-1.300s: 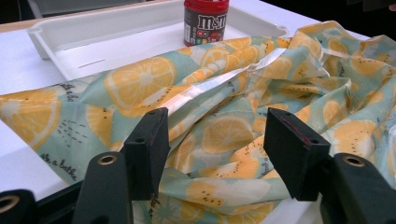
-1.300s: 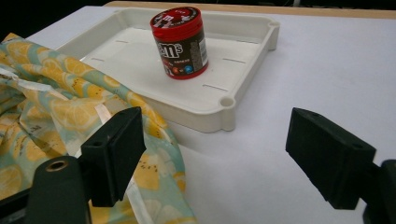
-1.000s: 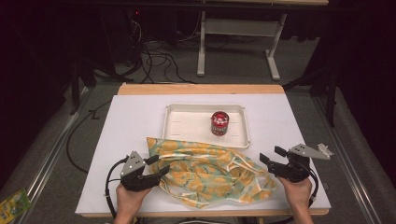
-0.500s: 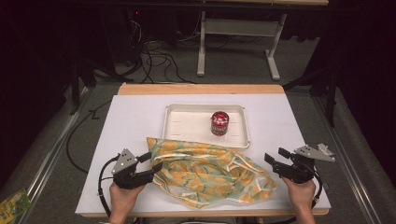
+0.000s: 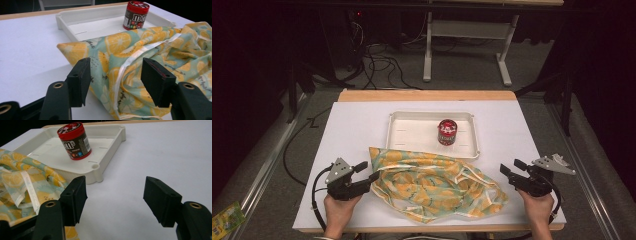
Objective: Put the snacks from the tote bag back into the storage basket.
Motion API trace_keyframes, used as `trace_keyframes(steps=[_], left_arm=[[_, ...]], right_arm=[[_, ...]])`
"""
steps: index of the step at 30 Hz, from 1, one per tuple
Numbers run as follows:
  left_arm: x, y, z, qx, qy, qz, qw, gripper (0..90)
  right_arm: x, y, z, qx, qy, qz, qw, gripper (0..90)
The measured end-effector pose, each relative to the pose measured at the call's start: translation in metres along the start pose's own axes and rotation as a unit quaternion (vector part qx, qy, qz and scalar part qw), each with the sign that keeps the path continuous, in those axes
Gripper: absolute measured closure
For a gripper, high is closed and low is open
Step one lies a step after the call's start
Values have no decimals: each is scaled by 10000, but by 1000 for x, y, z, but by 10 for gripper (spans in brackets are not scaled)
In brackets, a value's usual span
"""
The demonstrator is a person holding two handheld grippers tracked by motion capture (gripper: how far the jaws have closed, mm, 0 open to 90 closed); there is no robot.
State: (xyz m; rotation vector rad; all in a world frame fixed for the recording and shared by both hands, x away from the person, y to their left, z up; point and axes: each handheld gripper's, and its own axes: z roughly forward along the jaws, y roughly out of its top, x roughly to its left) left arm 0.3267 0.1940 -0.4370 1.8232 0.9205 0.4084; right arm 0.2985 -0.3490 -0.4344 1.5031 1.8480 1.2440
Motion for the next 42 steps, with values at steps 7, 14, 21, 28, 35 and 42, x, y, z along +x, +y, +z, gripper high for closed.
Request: trace_keyframes(steps=[7, 14, 21, 28, 35, 42], left_arm=[[8, -1, -2, 7, 139, -82, 9999, 418], [14, -3, -1, 38, 280, -177, 9994, 419], [19, -4, 2, 51, 359, -251, 9990, 419], [24, -6, 6, 96, 456, -342, 9983, 420], [28, -7, 11, 144, 602, -366, 9974, 420], [34, -9, 15, 157, 675, -452, 9966, 420]], right_arm=[[-6, -3, 0, 10, -66, 47, 10000, 364], [-9, -4, 1, 35, -169, 41, 9998, 370], [-14, -4, 3, 55, -250, 65, 9997, 376], [-18, -6, 7, 82, -346, 100, 9993, 381], [-23, -8, 12, 118, -441, 113, 9989, 382], [-26, -10, 16, 149, -505, 150, 9985, 384]])
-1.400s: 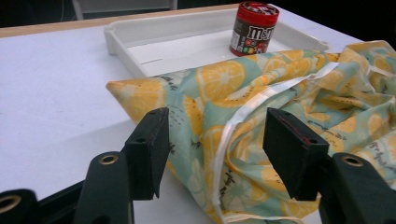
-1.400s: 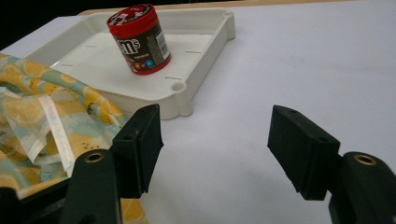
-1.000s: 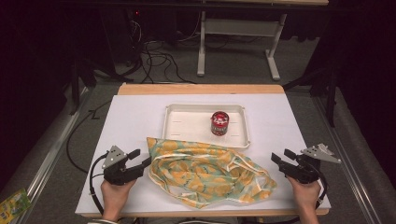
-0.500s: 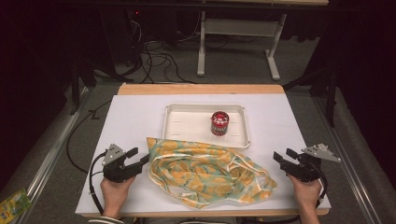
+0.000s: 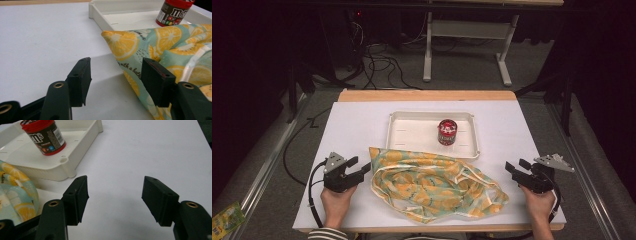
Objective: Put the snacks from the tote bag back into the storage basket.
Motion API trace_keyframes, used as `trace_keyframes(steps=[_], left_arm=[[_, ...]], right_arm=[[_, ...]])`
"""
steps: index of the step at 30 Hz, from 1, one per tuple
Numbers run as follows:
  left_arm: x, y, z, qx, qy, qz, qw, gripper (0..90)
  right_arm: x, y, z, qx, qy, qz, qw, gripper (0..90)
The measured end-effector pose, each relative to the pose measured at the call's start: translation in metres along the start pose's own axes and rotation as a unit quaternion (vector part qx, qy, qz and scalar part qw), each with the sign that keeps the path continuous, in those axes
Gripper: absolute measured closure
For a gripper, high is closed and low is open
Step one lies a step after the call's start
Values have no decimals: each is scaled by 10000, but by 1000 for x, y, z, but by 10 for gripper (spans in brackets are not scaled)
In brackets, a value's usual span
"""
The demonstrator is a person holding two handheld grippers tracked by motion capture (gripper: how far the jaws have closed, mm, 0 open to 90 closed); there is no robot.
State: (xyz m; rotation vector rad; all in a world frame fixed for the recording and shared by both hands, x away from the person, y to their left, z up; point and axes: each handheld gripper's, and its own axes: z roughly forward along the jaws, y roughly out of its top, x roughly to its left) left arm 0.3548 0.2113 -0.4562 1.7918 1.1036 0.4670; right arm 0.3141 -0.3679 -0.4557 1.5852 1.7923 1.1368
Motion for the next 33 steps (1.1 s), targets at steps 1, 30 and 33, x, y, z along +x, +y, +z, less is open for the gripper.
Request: trace_keyframes(steps=[1, 30, 33], left_arm=[[0, 0, 1, -11, 27, -25, 10000, 420], [11, -12, 23, 198, 353, -175, 9990, 421], [12, -14, 25, 238, 364, -172, 9989, 419]], right_arm=[[0, 0, 0, -2, -7, 15, 10000, 384], [-7, -8, 20, -4, -140, 96, 9999, 384], [-7, -9, 20, -9, -148, 101, 9998, 383]])
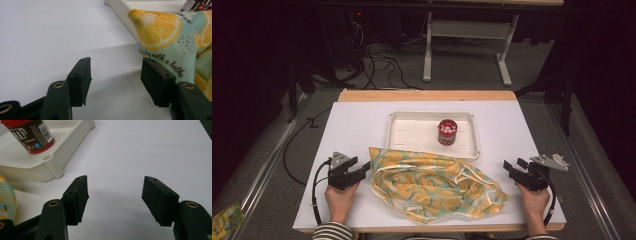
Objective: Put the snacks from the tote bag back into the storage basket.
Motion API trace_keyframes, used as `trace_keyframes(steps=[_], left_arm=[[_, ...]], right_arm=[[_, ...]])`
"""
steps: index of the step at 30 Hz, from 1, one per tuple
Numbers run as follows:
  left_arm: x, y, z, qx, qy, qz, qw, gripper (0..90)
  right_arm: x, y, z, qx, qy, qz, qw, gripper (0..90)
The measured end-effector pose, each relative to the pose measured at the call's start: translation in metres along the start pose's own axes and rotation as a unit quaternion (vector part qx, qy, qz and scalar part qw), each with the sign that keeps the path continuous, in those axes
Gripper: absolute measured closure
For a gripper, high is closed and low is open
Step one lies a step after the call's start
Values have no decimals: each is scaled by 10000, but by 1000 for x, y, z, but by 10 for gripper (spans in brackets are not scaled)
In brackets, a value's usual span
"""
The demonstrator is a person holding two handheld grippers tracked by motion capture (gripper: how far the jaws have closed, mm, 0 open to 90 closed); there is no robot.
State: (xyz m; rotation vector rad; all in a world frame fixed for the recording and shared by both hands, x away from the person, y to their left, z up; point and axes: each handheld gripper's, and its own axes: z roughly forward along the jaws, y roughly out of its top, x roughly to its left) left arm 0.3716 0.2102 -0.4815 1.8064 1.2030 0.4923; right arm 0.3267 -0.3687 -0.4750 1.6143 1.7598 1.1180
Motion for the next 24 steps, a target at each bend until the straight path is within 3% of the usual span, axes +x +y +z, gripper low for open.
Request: trace_keyframes(steps=[15, 24], left_arm=[[-3, -3, 2, 80, 54, 99, 9999, 415], [-4, -3, 2, 124, 25, 141, 9998, 412]], right_arm=[[6, -3, 0, -43, -147, -302, 9994, 367], [4, -4, -1, -104, -136, -186, 9997, 363]])
